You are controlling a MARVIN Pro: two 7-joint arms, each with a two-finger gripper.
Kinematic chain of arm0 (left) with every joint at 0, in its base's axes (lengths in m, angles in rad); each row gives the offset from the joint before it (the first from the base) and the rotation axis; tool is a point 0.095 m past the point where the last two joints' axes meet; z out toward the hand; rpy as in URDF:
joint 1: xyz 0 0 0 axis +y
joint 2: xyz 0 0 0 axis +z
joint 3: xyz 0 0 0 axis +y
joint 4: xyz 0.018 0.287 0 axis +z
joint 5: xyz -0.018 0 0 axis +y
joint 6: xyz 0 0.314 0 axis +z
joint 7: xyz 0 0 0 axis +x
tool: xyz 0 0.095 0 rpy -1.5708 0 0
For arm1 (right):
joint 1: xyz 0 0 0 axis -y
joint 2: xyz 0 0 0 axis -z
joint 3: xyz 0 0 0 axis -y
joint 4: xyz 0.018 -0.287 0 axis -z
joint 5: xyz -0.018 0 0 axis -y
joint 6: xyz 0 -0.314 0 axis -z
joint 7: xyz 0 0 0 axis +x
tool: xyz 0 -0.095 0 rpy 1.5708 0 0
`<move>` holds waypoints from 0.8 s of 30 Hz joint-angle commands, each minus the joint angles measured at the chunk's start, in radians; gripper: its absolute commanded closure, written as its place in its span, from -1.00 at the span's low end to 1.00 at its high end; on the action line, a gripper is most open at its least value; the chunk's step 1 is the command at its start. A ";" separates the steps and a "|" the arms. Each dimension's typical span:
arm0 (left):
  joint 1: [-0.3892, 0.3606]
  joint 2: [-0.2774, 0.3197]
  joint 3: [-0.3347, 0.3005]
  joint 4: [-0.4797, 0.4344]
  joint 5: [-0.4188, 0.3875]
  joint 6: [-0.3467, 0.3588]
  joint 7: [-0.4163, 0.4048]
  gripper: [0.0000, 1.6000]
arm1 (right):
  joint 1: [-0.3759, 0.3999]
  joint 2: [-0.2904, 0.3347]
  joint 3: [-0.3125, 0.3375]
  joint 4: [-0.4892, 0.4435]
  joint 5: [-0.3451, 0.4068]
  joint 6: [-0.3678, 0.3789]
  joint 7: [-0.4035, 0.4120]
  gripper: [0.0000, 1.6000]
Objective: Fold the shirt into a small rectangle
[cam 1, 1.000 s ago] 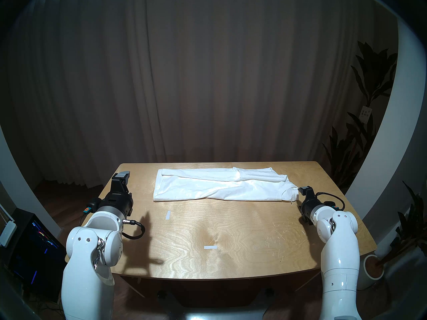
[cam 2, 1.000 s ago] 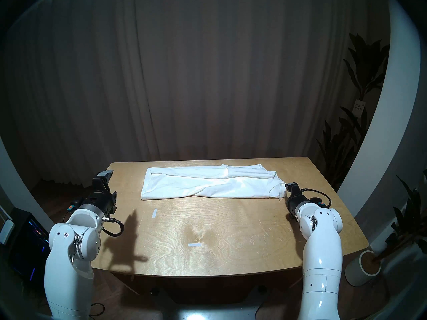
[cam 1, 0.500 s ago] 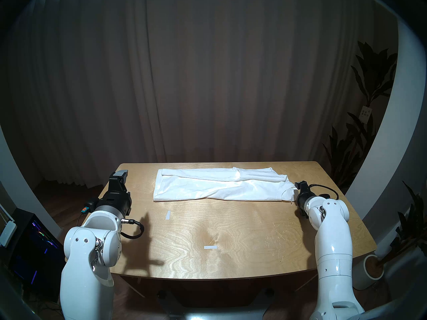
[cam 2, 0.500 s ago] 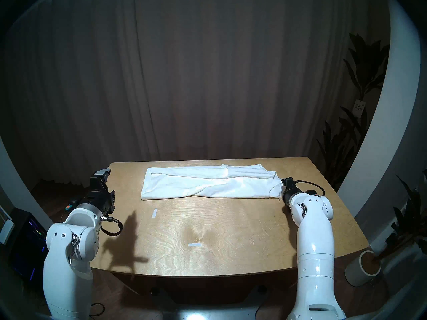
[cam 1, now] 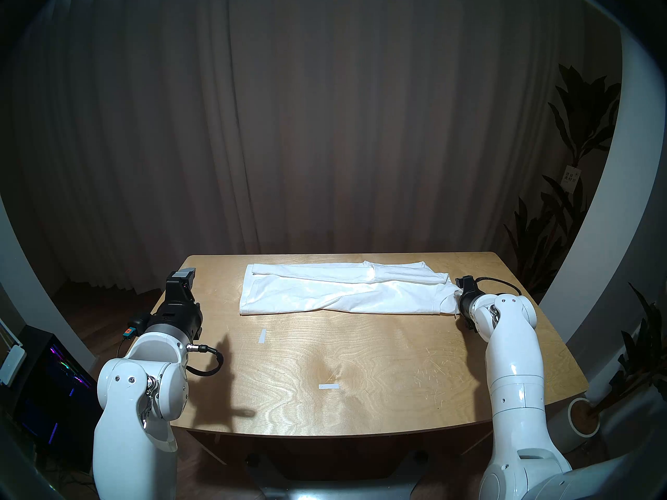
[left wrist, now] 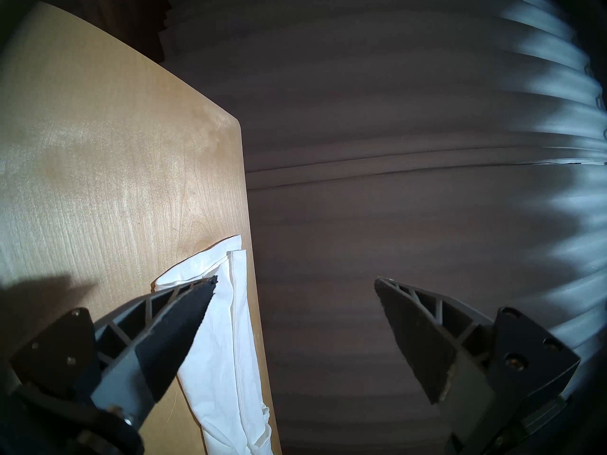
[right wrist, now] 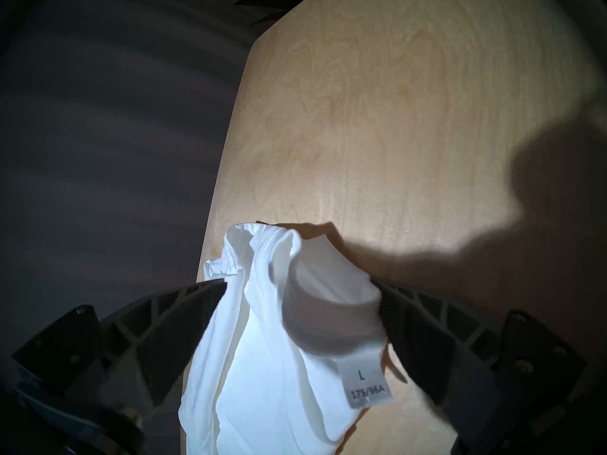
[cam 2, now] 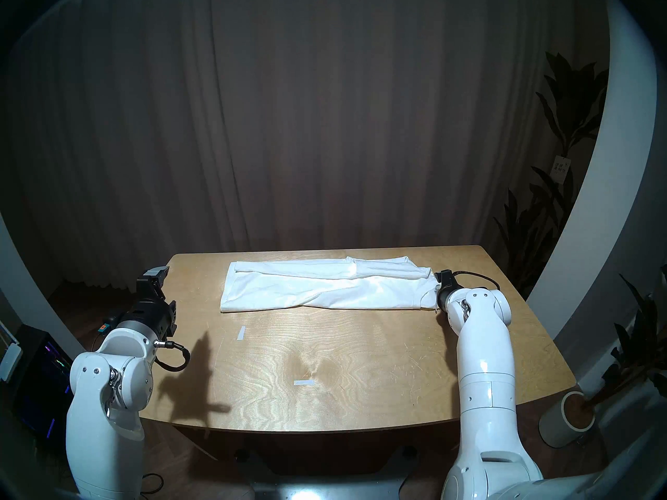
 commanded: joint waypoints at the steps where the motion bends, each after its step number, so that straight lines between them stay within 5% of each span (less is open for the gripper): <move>1: 0.004 -0.003 -0.002 -0.038 0.002 -0.004 -0.004 -1.00 | 0.085 -0.014 -0.029 0.047 0.000 0.002 -0.039 -1.00; 9: 0.012 -0.013 -0.008 -0.045 -0.001 -0.009 -0.001 -1.00 | 0.125 -0.008 -0.047 0.092 0.003 0.019 -0.083 -1.00; 24: 0.017 -0.021 -0.013 -0.058 0.009 -0.018 0.006 -1.00 | 0.254 -0.013 -0.111 0.310 -0.055 -0.057 -0.031 -1.00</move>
